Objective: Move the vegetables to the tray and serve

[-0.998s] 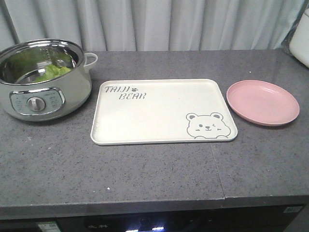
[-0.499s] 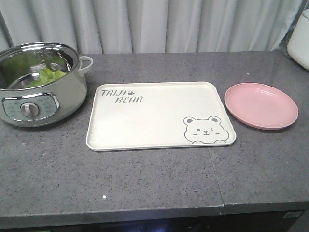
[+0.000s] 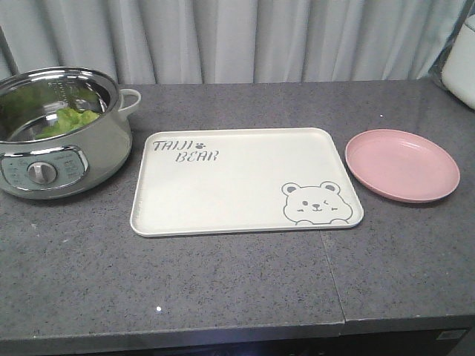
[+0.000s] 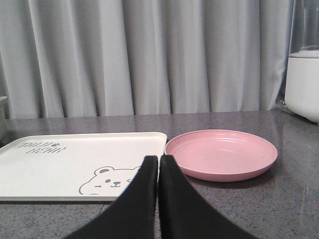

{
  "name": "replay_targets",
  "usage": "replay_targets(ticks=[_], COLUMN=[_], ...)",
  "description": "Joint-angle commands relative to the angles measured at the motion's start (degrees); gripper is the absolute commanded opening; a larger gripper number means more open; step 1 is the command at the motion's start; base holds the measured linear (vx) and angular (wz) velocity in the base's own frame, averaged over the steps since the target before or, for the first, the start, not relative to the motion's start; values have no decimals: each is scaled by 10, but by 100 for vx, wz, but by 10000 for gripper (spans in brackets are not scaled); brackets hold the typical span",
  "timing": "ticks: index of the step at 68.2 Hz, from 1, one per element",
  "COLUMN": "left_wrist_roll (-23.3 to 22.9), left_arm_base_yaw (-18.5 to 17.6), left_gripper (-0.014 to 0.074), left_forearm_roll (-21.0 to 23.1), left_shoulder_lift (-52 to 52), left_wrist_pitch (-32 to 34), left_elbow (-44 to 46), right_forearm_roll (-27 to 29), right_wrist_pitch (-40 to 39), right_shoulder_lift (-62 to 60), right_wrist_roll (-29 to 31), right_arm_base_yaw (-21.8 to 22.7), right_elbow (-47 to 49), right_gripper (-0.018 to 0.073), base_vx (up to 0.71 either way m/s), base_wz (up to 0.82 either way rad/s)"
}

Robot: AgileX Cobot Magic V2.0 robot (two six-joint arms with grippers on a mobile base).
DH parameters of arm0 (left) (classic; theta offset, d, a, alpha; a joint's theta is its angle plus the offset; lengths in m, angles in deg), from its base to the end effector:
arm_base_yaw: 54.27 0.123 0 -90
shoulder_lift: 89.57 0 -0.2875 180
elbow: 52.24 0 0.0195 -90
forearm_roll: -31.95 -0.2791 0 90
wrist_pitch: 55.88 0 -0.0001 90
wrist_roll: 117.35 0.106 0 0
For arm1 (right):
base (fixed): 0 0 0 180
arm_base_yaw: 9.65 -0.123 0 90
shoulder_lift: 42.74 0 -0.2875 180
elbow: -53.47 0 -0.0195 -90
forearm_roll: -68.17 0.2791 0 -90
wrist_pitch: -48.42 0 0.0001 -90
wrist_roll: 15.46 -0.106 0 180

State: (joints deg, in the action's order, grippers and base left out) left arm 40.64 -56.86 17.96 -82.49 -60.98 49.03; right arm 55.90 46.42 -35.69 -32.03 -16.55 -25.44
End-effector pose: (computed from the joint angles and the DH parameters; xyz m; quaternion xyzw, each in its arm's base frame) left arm 0.0976 -0.0021 0.1968 -0.0416 0.7106 -0.0576 0.7000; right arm 0.0963 0.0124 0.2084 -0.0179 0.6689 0.0750 0.7393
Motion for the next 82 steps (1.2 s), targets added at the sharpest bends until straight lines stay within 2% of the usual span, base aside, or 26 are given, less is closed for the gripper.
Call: replay_targets(ticks=[1, 82], left_wrist_roll=[-6, -6], left_arm_base_yaw=[0, 0], left_gripper=[-6, -6], left_forearm_roll=[3, 3], left_shoulder_lift=[-9, -9], left_wrist_pitch=[40, 40], left_elbow=[-13, -13], right_forearm_roll=[-5, -5], right_wrist_pitch=[-45, -45], right_shoulder_lift=[-3, -3], right_wrist_roll=[0, 0], right_arm_base_yaw=[4, 4], right_elbow=[-8, -8], right_gripper=[-3, -3], base_vx=[1, 1], base_wz=[0, 1])
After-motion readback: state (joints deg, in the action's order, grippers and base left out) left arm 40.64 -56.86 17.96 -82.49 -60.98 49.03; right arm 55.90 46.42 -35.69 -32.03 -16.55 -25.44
